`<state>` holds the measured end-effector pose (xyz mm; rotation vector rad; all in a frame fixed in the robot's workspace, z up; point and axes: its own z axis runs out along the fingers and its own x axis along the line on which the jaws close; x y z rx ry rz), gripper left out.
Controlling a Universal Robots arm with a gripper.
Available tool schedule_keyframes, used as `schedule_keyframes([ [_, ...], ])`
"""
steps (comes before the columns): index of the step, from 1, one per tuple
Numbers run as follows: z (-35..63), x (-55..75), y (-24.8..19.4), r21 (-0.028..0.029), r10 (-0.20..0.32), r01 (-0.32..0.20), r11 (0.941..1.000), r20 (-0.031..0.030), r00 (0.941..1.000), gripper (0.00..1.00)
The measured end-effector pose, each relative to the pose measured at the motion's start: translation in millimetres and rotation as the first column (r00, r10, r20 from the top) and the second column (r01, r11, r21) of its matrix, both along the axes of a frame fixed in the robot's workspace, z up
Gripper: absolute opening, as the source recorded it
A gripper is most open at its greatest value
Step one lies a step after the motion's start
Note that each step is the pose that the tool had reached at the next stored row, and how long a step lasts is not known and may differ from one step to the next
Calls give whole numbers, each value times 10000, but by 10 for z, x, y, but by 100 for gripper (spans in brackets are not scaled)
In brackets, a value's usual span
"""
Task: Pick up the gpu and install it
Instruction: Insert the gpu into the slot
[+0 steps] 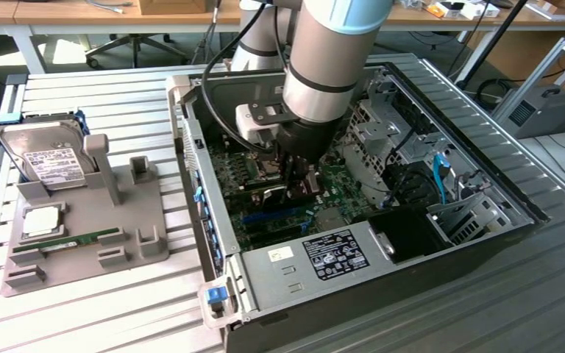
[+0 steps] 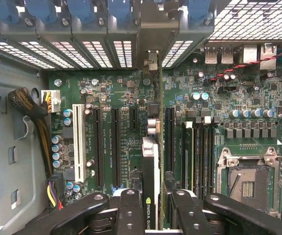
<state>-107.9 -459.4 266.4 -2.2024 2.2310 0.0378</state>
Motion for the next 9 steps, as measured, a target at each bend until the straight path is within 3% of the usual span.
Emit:
schedule_keyframes([
  [9, -3, -14, 0, 0, 0, 0, 10000, 0, 10000, 27],
])
